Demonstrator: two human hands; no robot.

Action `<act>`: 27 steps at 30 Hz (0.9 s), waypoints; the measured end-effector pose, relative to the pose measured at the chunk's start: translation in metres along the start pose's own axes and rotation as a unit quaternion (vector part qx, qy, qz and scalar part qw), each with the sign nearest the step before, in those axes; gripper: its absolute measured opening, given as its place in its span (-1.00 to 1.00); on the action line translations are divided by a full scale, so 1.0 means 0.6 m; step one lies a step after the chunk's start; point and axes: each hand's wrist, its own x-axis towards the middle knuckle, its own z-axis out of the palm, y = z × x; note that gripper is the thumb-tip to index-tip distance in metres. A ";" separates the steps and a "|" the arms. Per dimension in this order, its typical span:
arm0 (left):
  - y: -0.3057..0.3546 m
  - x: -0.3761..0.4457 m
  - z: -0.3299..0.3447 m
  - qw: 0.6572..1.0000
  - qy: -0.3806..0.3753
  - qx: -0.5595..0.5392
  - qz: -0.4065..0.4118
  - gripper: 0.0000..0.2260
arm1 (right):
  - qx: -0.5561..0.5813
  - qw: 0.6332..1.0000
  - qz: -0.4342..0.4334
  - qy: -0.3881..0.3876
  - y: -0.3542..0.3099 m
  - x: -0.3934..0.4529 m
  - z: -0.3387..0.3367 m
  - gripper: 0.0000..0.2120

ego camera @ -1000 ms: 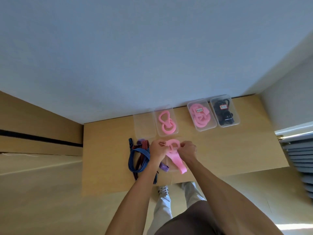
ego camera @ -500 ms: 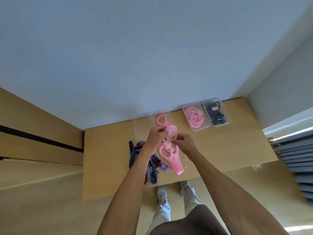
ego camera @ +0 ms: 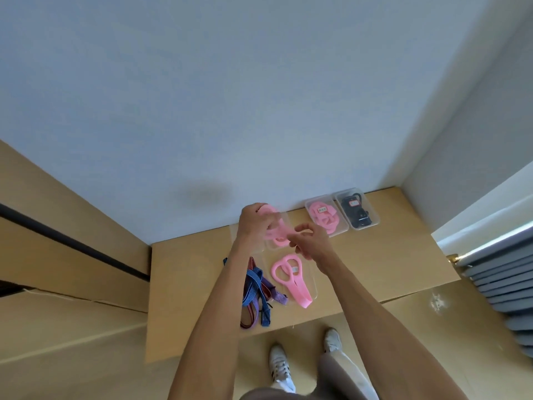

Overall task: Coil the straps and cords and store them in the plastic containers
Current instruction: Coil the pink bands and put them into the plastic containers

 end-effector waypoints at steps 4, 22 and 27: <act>-0.019 -0.013 0.005 0.995 0.005 0.097 -0.019 -0.79 | -0.122 0.991 0.013 -0.051 -0.031 0.010 -0.044 -0.90; 0.044 -0.027 0.190 0.969 0.076 -0.184 -0.143 -0.85 | -0.205 0.951 -0.231 0.034 -0.059 0.031 -0.138 -0.74; 0.046 -0.037 0.173 0.977 0.059 -0.176 -0.104 -0.90 | -0.199 0.938 -0.220 0.178 -0.051 0.038 -0.124 -0.67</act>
